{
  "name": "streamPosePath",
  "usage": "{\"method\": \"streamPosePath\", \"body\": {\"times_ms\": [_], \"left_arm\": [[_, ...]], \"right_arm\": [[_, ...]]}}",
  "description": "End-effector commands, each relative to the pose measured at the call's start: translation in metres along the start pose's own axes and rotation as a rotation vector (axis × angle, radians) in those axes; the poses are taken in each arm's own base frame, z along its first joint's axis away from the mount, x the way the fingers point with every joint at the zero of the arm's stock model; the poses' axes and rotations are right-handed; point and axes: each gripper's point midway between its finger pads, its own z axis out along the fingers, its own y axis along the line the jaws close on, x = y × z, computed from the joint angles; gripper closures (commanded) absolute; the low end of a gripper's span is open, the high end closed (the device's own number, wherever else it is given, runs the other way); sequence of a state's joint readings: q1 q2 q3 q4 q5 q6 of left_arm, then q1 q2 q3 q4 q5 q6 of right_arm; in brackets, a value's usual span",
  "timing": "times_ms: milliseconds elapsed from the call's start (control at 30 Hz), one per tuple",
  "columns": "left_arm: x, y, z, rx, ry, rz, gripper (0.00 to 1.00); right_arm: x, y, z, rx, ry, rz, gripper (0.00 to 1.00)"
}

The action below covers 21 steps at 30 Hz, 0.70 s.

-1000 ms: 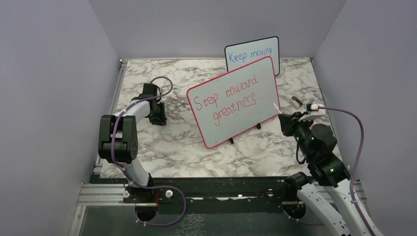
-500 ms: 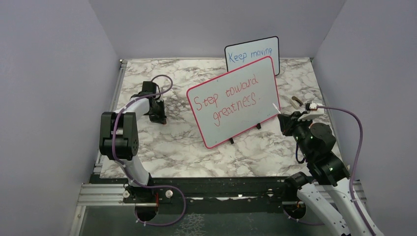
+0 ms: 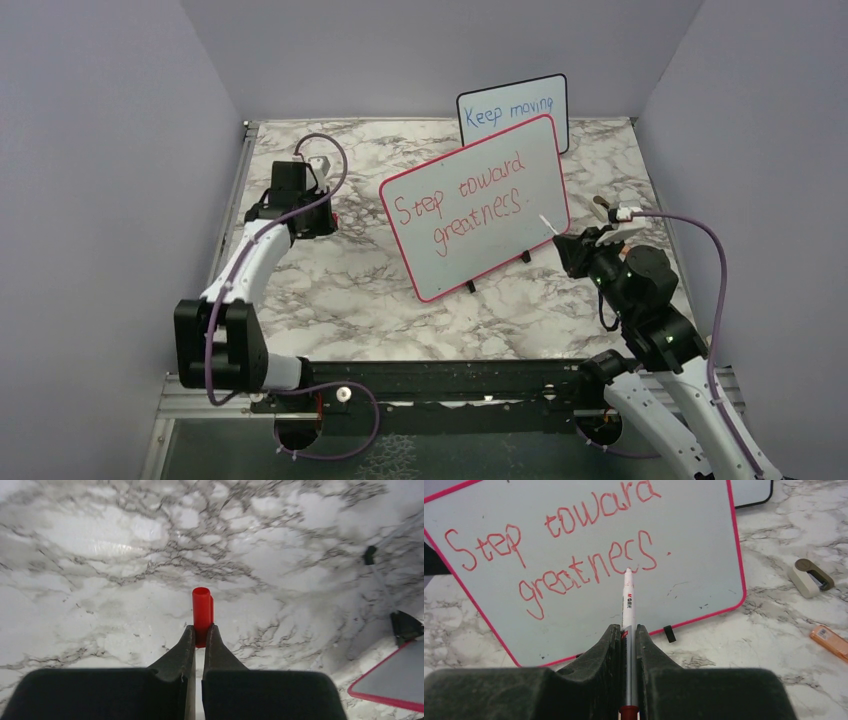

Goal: Write a sentence on the whiteboard
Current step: Close the whiteboard marker at the center of the board.

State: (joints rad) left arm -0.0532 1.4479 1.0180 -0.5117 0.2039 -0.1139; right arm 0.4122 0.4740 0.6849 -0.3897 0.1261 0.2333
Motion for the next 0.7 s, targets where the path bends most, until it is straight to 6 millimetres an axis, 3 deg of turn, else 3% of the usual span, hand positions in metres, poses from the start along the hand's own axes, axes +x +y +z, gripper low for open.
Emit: {"method": "streamPosePath", "body": {"times_ms": [0,167,400,667], "left_arm": [[-0.029,-0.035,-0.045,0.112,-0.215,0.150,1.00],[-0.037,-0.057,-0.090,0.125,-0.394,0.303,1.00],[-0.025,-0.103,-0.139,0.238,-0.548,0.555,1.00],[0.005,-0.147,-0.167,0.398,-0.617,0.845,1.00]], "right_arm": [[-0.015,0.023,-0.001,-0.124,-0.025,-0.024,1.00],[-0.020,0.041,-0.005,-0.218,-0.013,-0.035,1.00],[-0.026,0.070,-0.013,-0.381,0.010,-0.051,1.00],[-0.028,0.109,-0.025,-0.618,0.048,-0.047,1.00]]}}
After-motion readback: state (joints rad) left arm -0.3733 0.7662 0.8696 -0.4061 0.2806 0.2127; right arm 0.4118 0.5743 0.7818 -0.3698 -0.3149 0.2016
